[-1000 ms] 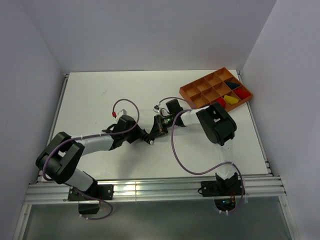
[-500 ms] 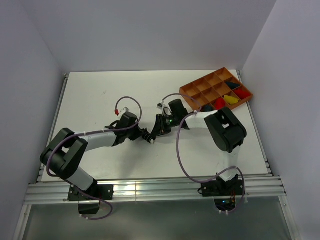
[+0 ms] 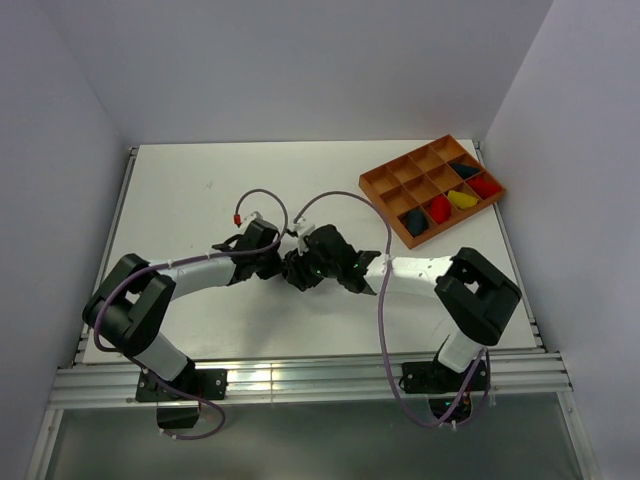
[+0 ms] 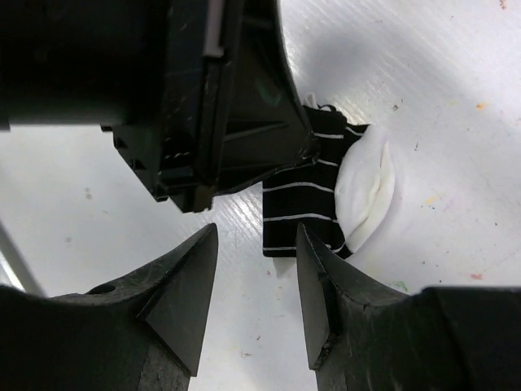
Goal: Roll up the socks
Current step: Roll the sock at the center of the board.
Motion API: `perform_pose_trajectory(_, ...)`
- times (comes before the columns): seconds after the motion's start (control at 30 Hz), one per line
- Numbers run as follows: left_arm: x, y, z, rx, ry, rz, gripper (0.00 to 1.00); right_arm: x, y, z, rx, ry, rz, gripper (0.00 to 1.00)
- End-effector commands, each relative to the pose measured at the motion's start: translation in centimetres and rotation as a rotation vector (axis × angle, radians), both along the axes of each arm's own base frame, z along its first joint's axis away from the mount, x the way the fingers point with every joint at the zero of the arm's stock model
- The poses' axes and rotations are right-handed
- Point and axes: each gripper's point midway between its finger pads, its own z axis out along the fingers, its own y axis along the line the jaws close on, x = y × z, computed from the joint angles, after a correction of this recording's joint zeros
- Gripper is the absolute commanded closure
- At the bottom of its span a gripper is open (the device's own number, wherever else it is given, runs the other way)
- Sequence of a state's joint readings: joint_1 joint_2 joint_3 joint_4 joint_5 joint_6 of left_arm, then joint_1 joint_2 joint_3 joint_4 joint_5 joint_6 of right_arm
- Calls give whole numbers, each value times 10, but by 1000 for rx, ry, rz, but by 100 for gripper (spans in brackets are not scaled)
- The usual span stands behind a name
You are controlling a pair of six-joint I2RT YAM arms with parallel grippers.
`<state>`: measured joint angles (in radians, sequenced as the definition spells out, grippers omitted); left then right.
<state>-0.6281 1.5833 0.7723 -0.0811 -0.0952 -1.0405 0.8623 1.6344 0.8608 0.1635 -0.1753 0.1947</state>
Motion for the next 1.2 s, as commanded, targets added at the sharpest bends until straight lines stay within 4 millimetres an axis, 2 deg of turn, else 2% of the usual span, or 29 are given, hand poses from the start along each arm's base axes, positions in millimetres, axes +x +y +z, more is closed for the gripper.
perform_pose_trajectory(0.0, -7, 7, -9, 70, 36, -26, 100, 21, -10, 2, -95, -172, -69, 49)
perform_pose_trajectory(0.17, -7, 3, -10, 60, 41, -33, 100, 8, 3, -16, -173, -214, -26, 49)
perform_pose_trajectory(0.3, -7, 1, -8, 52, 37, -37, 100, 0, 6, -34, -227, -220, 4, 49)
perform_pose_trajectory(0.4, -6, 0, -7, 45, 35, -41, 99, -1, 7, -42, -246, -210, 9, 53)
perform_pose_trajectory(0.5, -7, -3, -6, 30, 29, -52, 98, -1, 8, -45, -247, -199, 12, 72)
perform_pose_trajectory(0.53, -8, -2, -7, 28, 25, -53, 96, -1, 8, -43, -244, -200, 10, 84)
perform_pose_trajectory(0.63, -7, -1, -2, 19, 5, -46, 85, -2, 7, -44, -223, -151, 14, 100)
perform_pose_trajectory(0.67, -9, 1, -2, 20, 2, -46, 83, -5, 8, -44, -206, -123, 31, 100)
perform_pose_trajectory(0.7, -8, 2, 2, 15, -13, -40, 77, 1, 3, -43, -190, -96, 10, 100)
perform_pose_trajectory(0.77, -8, 3, 4, 6, -28, -33, 73, -9, 7, -43, -138, -3, 68, 100)
perform_pose_trajectory(0.83, -9, 5, 11, -7, -50, -24, 61, -3, 1, -40, -92, 86, 53, 100)
perform_pose_trajectory(0.9, -9, 6, 18, -18, -69, -14, 54, -14, 5, -41, -26, 222, 107, 100)
perform_pose_trajectory(0.93, -9, 8, 18, -16, -70, -10, 52, -7, 1, -38, 7, 257, 100, 100)
perform_pose_trajectory(1.0, -10, 7, 26, -40, -87, -4, 47, -14, 2, -36, 63, 352, 132, 100)
perform_pose_trajectory(1.03, -13, 8, 26, -47, -86, -1, 45, -9, 1, -33, 85, 384, 127, 100)
perform_pose_trajectory(1.1, -13, 8, 36, -86, -114, 19, 42, -11, 1, -37, 125, 480, 126, 100)
perform_pose_trajectory(1.17, -16, 13, 34, -97, -119, 49, 41, -10, 0, -33, 191, 556, 149, 100)
